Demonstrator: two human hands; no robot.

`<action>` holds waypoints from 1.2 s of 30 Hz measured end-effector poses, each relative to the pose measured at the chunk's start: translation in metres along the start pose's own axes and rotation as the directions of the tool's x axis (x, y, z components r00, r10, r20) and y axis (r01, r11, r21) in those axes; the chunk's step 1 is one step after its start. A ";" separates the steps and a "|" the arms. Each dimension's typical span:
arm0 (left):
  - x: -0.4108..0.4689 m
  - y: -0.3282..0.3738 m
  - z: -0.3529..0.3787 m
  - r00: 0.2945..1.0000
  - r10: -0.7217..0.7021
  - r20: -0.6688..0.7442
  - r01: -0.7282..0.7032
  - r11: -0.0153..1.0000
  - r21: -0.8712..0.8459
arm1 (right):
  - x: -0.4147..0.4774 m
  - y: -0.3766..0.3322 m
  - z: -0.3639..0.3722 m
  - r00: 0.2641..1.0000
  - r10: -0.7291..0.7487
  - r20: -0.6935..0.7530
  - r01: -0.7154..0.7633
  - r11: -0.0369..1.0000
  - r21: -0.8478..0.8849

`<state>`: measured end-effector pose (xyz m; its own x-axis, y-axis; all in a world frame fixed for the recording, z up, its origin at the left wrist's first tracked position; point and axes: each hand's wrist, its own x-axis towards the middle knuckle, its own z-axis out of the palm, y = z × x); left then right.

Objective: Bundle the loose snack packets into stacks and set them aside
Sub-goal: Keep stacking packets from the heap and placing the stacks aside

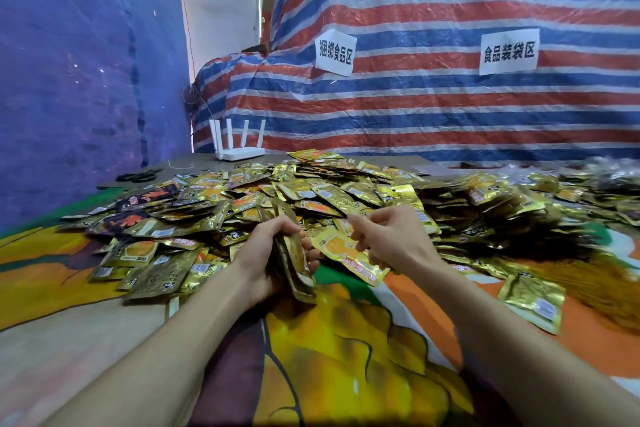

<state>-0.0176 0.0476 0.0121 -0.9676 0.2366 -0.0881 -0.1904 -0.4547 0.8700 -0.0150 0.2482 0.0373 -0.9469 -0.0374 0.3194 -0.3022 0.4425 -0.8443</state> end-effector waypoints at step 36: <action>-0.011 -0.003 0.005 0.973 -0.023 0.230 0.013 0.999 0.043 | -0.005 -0.010 -0.051 0.996 0.008 0.094 0.003 0.994 -0.112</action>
<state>-0.0056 0.0506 0.0131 -0.8990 0.4380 0.0060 -0.1961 -0.4146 0.8886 -0.0020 0.2892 0.0664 -0.9554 -0.1182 0.2708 -0.2907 0.5403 -0.7897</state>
